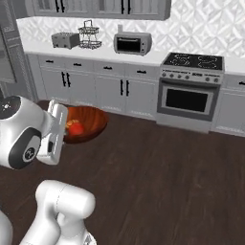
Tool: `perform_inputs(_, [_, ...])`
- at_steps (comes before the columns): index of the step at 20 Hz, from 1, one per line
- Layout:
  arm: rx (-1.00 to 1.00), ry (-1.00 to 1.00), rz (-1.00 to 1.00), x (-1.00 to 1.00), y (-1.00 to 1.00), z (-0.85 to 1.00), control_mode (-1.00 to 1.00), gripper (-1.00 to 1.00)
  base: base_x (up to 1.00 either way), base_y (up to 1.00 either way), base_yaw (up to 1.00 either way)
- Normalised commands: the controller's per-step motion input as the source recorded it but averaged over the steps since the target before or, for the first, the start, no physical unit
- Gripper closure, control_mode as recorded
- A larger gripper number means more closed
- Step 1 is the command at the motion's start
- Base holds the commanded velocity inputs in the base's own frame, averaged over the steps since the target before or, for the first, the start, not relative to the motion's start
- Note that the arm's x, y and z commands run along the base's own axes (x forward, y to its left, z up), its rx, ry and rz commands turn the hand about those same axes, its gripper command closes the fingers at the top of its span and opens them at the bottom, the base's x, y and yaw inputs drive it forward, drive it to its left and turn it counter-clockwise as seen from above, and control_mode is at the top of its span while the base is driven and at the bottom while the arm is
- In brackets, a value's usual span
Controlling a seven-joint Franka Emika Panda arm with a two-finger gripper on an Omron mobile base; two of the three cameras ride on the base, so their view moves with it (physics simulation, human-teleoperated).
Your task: Pick the chicken drumstick and tomato from their plates and place them in the bowl. Then put the bowl in the fridge.
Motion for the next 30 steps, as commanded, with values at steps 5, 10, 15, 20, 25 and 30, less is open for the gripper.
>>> perform_inputs(5, [0.0, 0.0, 0.0, 0.0, 0.0, 0.0, 1.0, 1.0, 1.0, -0.01, 0.41])
perform_inputs(10, [0.0, 0.0, 0.0, 0.0, 0.0, 0.0, 1.0, 1.0, 1.0, 0.0, 0.43])
perform_inputs(15, [0.0, 0.0, 0.0, 0.0, 0.0, 0.0, 1.0, 1.0, 1.0, 0.0, 0.43])
perform_inputs(20, [0.0, 0.0, 0.0, 0.0, 0.0, 0.0, 1.0, 1.0, 1.0, 0.0, 0.48])
perform_inputs(25, [0.0, 0.0, 0.0, 0.0, 0.0, 0.0, 1.0, 1.0, 1.0, 0.0, 0.48])
perform_inputs(30, [0.0, 0.0, 0.0, 0.0, 0.0, 0.0, 1.0, 1.0, 1.0, -0.2, 0.51])
